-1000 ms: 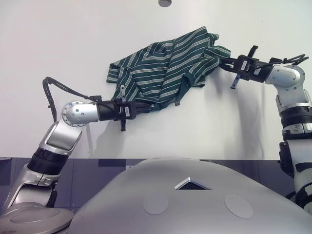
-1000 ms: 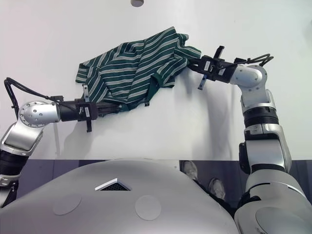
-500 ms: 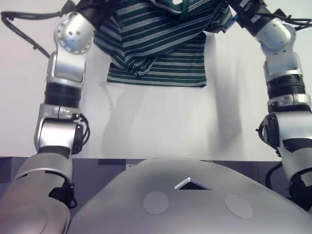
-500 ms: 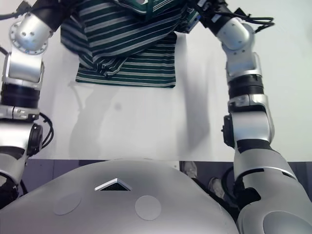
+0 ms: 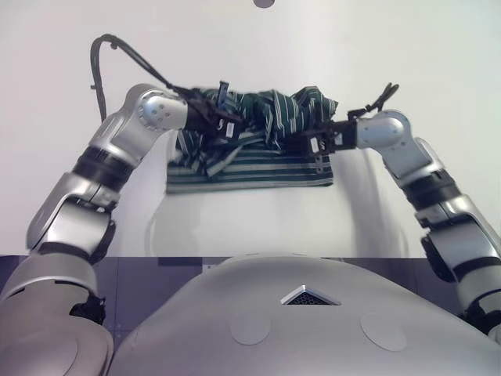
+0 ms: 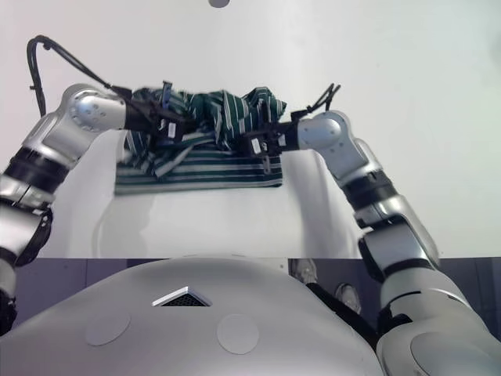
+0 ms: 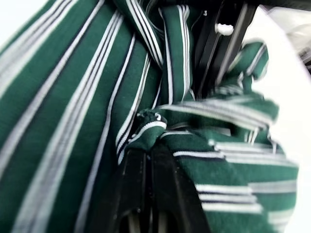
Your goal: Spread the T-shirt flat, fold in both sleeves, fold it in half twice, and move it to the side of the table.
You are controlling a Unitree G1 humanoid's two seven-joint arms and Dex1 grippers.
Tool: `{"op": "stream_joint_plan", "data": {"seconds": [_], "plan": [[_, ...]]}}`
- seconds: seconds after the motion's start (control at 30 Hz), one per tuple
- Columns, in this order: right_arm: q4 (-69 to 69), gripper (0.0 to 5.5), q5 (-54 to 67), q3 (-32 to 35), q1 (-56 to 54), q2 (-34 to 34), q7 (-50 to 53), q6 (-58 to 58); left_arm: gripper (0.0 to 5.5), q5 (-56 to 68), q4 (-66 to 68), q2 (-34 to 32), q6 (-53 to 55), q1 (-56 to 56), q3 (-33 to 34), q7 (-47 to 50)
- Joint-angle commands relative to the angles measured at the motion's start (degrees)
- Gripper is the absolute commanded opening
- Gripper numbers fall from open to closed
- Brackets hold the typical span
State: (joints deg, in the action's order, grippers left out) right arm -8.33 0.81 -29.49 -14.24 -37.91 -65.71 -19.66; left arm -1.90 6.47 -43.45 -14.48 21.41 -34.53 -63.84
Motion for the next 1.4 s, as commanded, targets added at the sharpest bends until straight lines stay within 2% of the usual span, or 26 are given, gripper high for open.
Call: {"op": "stream_joint_plan", "data": {"seconds": [0.03,0.17,0.23,0.3,0.4,0.57,0.63,0.7,0.8,0.87,0.97,1.07,1.13,1.2,1.3,1.33,1.4], "plan": [[25.04,0.04,15.78,2.22,16.55,-21.43,-12.53,21.12,0.00,29.53,-24.19,-16.44,26.57,-12.33,4.28,-16.78],[35.45,0.04,29.19,10.94,19.05,-25.03,-10.09,31.55,0.00,39.23,-31.06,-17.42,35.52,-8.58,12.11,-16.70],[36.78,0.04,32.94,15.96,15.20,-22.64,-5.37,36.00,0.00,35.55,-29.30,-12.91,35.80,-3.41,14.36,-11.30],[30.81,0.04,29.46,18.89,3.90,-17.42,2.27,38.21,0.00,29.52,-22.92,-7.78,35.16,4.97,14.93,-6.20],[16.40,0.04,15.05,16.41,-11.13,-12.98,11.22,36.90,0.00,17.13,-8.49,-1.43,32.27,16.16,12.38,0.84],[-20.82,0.04,-13.35,3.28,-29.16,1.81,33.44,26.11,0.00,-6.86,34.04,16.11,19.01,32.41,5.03,28.06],[-37.27,0.04,-23.67,-2.37,-34.04,9.12,49.45,22.37,0.00,-14.70,47.78,21.54,13.63,35.56,1.53,40.98],[-48.84,0.04,-28.92,-4.05,-37.33,15.03,64.26,20.93,0.00,-19.24,56.81,25.14,10.82,36.80,0.12,50.86],[-59.59,0.04,-33.67,-6.89,-38.08,22.01,73.59,20.14,0.00,-23.47,64.26,27.84,8.81,35.72,-1.04,58.89],[-64.09,0.04,-34.50,-6.47,-37.92,24.74,76.28,20.13,0.00,-25.01,67.22,28.54,7.92,35.80,-0.32,62.57],[-66.28,0.63,-33.56,-3.54,-38.23,25.78,80.56,19.47,0.55,-25.04,68.25,28.60,3.52,37.45,2.51,67.78],[-65.66,1.18,-30.71,2.57,-39.47,23.52,90.74,18.01,1.04,-27.61,67.63,27.84,-1.43,40.05,3.08,76.15],[-64.81,1.40,-29.18,6.05,-40.51,21.86,96.13,16.66,1.44,-28.06,68.05,27.44,-1.83,40.52,3.85,77.64],[-63.44,1.40,-24.62,11.33,-41.27,20.93,94.47,13.72,1.72,-25.87,67.76,27.43,-3.39,38.83,6.05,71.98],[-60.49,1.40,-17.61,16.44,-39.05,21.66,79.17,13.16,1.77,-24.28,66.32,27.67,-4.44,33.64,6.47,56.41],[-55.97,1.40,-15.92,16.87,-35.87,21.36,74.03,13.11,1.77,-25.44,64.50,25.89,-4.69,30.93,5.28,52.70],[-42.24,1.40,-13.51,16.72,-27.59,20.02,66.14,12.66,1.77,-27.30,57.61,19.77,-3.66,25.51,5.26,51.54]]}}
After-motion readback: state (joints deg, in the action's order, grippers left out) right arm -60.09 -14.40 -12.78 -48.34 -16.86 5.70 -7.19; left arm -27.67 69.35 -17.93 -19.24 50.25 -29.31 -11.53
